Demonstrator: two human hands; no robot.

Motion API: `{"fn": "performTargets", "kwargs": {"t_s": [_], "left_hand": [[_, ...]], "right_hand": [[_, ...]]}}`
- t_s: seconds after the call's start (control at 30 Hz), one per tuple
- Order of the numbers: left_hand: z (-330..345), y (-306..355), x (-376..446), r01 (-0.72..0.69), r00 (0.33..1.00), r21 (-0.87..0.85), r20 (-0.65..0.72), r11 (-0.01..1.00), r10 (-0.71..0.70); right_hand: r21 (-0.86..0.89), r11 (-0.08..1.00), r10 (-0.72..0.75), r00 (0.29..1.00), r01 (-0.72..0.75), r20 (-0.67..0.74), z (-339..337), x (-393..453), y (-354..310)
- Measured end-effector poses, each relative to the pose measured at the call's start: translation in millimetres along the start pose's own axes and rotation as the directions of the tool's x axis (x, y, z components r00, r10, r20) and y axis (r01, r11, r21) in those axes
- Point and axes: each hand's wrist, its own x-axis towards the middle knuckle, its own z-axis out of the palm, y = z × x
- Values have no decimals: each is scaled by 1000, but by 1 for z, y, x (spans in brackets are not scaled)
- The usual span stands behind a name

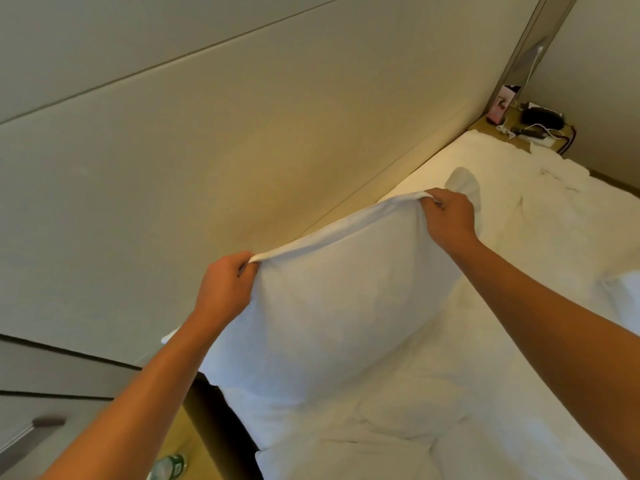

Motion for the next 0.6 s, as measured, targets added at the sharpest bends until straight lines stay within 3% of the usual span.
{"fn": "performTargets", "kwargs": {"t_s": [0.13,0.3,0.6], "left_hand": [[30,-21,-3,89,991,3,104,996,-89],[40,-34,19,138,987,-77,91,987,-131],[21,-46,79,109,993,-105,-30,989,-112]], "right_hand": [[-123,992,25,995,-14,92,29,-4,31],[-105,991,92,992,-83,86,58,4,47],[118,990,87,996,-83,-26,102,66,-20]]}}
